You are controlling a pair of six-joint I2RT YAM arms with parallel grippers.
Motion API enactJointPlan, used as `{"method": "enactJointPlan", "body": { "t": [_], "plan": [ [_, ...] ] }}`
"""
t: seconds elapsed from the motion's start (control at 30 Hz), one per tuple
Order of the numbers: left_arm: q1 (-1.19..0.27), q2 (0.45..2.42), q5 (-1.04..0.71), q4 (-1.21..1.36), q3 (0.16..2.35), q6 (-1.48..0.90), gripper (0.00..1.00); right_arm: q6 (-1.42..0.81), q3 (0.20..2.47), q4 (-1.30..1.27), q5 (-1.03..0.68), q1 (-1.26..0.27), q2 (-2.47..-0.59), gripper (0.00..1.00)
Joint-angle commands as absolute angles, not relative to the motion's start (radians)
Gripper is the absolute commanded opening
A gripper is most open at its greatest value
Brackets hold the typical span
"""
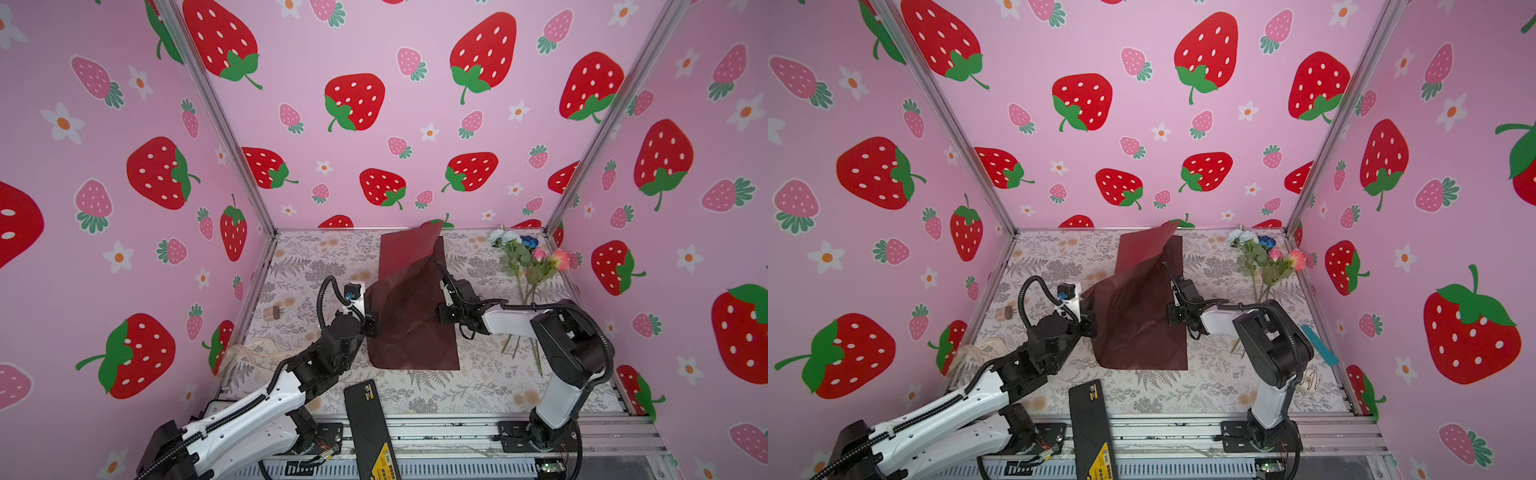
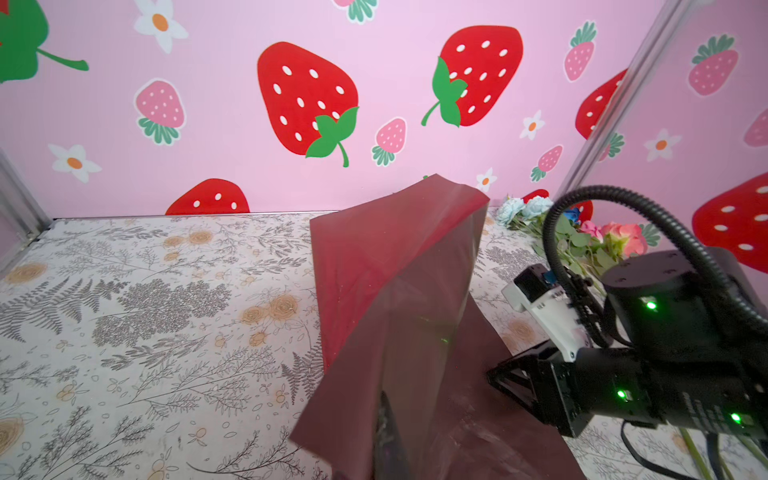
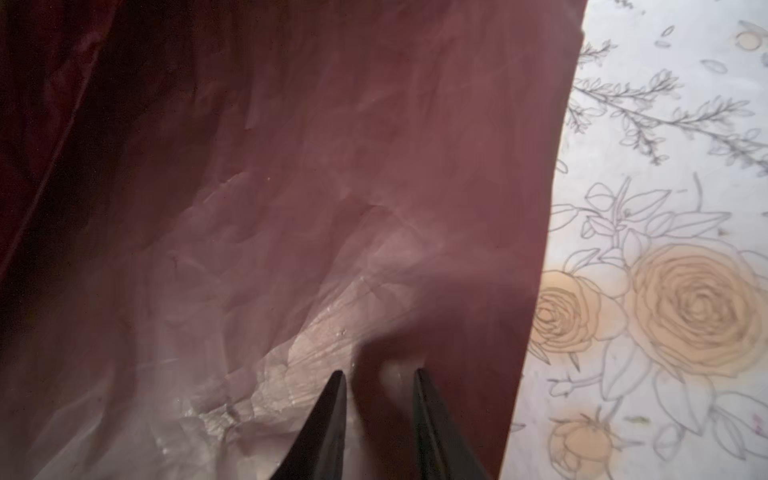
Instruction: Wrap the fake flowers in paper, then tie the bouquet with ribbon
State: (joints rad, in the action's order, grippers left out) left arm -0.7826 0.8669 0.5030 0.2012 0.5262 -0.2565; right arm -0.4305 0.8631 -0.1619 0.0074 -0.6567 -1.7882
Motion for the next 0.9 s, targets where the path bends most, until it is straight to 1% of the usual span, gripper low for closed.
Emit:
{"method": "enactJointPlan", "body": {
  "t": [0.0,0.13,0.43,0.63,0.87],
  "plan": [
    [-0.746,0.840,0.519,0.167,0.510,-0.330,0.00,-0.464,0.850,-0.077,0.034,-0.660,-1.807,0.30],
    [-0.690,0.820,0.553,0.121,0.507,-0.360,0.00,-0.486,0.831,-0.017,0.071,-0.661,-1.801,0.30],
    [-0.513,0.855,0.523,0.108,0.503,-0.429,0.00,-0.564,0.772,0.086,0.144,-0.661,-1.745,0.29],
    [-0.424,0.994,0.439,0.119,0.531,-0.492,0.00,-0.627,0.732,0.149,0.189,-0.661,-1.683,0.27],
    [-0.367,1.187,0.395,0.124,0.624,-0.498,0.00,-0.676,0.695,0.241,0.210,-0.661,-1.602,0.26]
  ]
}}
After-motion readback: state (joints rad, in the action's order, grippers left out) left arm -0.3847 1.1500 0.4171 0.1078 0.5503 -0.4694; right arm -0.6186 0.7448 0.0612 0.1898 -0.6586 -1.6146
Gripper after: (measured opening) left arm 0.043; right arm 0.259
